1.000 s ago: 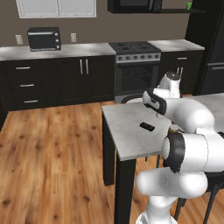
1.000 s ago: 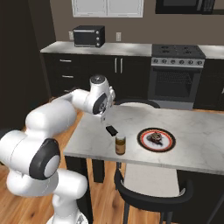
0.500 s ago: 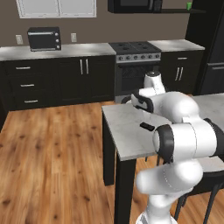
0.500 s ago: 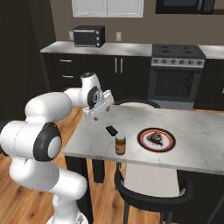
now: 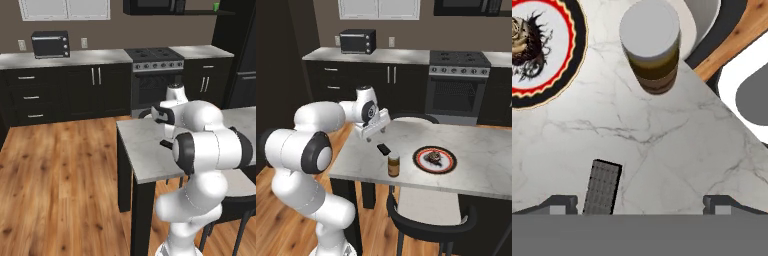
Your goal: Take the cinnamon bottle from the cabinet and place it on the dining table, next to the plate with the cupcake. Then take the chocolate from the dining counter and place it on the cupcake plate.
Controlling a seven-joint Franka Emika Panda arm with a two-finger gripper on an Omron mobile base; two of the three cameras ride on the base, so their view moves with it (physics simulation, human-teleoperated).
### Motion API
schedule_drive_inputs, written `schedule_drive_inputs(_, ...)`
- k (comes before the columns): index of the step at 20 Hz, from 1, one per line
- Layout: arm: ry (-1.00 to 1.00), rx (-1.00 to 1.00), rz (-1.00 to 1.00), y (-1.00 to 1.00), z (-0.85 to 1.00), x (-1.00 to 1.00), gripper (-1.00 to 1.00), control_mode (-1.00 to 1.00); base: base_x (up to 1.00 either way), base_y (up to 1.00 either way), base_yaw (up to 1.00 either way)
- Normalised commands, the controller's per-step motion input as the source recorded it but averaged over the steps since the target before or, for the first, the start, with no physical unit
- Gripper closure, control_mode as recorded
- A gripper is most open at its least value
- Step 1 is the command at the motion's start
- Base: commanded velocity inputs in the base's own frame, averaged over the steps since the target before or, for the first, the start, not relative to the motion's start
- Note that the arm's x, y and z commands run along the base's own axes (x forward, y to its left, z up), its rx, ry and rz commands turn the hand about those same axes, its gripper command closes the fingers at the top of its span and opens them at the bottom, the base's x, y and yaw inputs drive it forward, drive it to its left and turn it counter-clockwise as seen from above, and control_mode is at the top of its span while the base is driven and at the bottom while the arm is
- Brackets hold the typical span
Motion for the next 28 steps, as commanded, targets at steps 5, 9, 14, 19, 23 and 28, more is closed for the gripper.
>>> schedule_drive_inputs(5,0.03,0.0,-0.09,0.0,-0.29,0.0,-1.0,-1.0,0.0,0.0,0.0)
schedule_drive_inputs(9,0.04,0.0,-0.09,0.01,-0.23,0.0,-1.0,-1.0,0.0,0.0,0.0)
schedule_drive_inputs(14,0.01,0.0,-0.1,0.02,-0.21,0.0,-1.0,-1.0,0.0,0.0,0.0)
schedule_drive_inputs(19,0.0,0.03,-0.1,0.17,-0.28,0.02,-1.0,-1.0,0.0,0.0,0.0)
schedule_drive_inputs(23,-0.07,0.0,-0.09,0.18,-0.42,0.2,-1.0,-1.0,0.0,0.0,0.0)
schedule_drive_inputs(28,-0.1,-0.01,-0.11,0.03,-0.22,0.22,-1.0,-1.0,0.0,0.0,0.0)
